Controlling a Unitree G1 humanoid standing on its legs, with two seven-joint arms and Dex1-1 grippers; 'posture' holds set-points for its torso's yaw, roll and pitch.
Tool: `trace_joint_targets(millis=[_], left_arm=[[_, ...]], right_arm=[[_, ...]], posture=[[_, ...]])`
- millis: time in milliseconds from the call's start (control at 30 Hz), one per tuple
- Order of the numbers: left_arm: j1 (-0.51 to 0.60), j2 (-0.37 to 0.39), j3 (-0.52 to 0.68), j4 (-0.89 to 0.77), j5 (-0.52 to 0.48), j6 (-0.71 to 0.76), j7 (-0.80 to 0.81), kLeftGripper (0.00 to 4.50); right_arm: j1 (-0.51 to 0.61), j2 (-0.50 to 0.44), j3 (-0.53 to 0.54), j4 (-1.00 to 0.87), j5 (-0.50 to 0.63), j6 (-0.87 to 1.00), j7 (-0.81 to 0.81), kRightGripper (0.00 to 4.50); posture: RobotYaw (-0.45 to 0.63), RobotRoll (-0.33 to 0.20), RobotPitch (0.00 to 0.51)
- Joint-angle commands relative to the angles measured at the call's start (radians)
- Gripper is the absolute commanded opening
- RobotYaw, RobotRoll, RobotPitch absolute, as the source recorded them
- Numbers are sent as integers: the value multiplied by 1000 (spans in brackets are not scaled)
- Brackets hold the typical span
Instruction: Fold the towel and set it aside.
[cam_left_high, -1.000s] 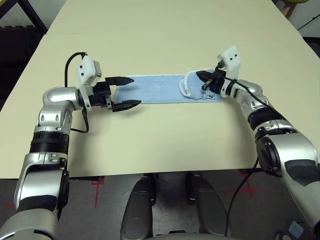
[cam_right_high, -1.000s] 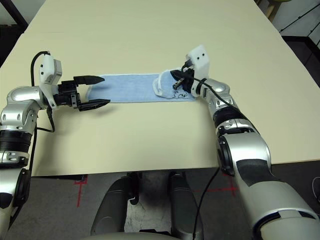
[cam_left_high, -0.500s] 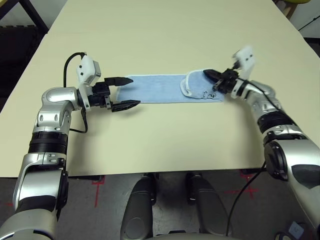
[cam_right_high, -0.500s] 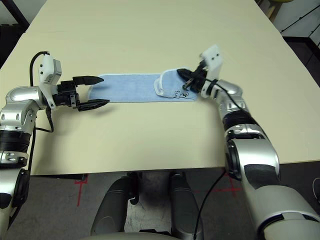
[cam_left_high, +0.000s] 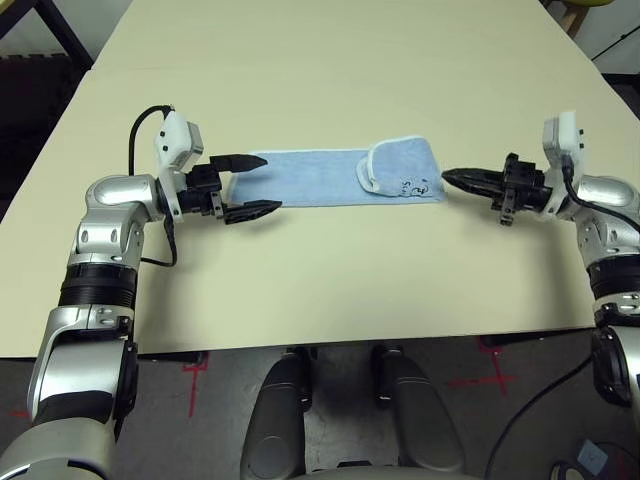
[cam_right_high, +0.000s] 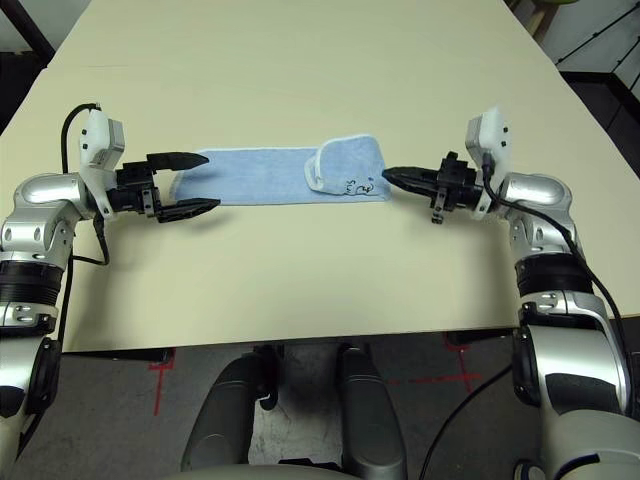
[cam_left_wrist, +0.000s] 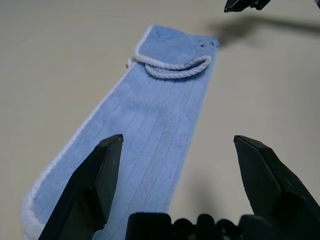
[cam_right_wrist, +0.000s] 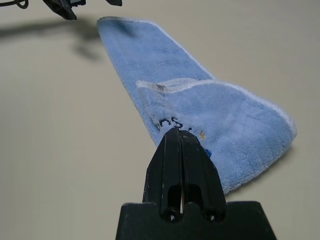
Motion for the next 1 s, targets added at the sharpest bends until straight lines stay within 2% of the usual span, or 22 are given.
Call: trace_joint_targets(millis=[33, 167, 267, 400, 533, 600, 633, 767, 833, 933, 1000], left_arm=[[-11, -1, -10, 23, 10, 2, -8, 4500], [-4, 0, -21, 30, 28, -12, -3, 4500], [-4, 1, -19, 33, 28, -6, 4, 4500], [3, 18, -12, 14, 32, 49, 39, 4500], [11, 79, -13, 11, 60, 93, 53, 4500], [1, 108, 14, -26, 22, 208, 72, 4500], [-9, 124, 40, -55, -21, 310, 82, 4500], [-9, 179, 105, -116, -95, 495, 104, 4500], [0, 213, 125, -136, -137, 667, 129, 4500], [41, 293, 69, -173, -148, 922, 136, 4500], [47, 291, 89, -181, -184, 1026, 160, 4500]], right_arm=[[-6, -7, 18, -9, -8, 4, 0, 47], [-16, -11, 40, 19, -33, -46, 10, 47], [-21, -17, 47, 35, -45, -75, 19, 698], [-25, -27, 41, 53, -52, -93, 25, 2062], [-28, -22, 36, 45, -42, -82, 18, 3469], [-23, -18, 37, 29, -34, -68, 20, 4137], [-20, -15, 37, 22, -32, -67, 22, 4452], [-11, -4, 41, 11, -33, -77, 16, 4452], [-11, 3, 39, 9, -32, -75, 7, 4452], [-12, 7, 42, 5, -34, -74, 6, 4452], [-13, 8, 43, 4, -35, -73, 6, 4452]], posture=[[-34, 0, 217], [-29, 0, 217], [-19, 0, 217], [-18, 0, 217], [1, 0, 215], [2, 0, 216], [2, 0, 216], [6, 0, 220], [10, 0, 223], [13, 0, 225], [13, 0, 226]])
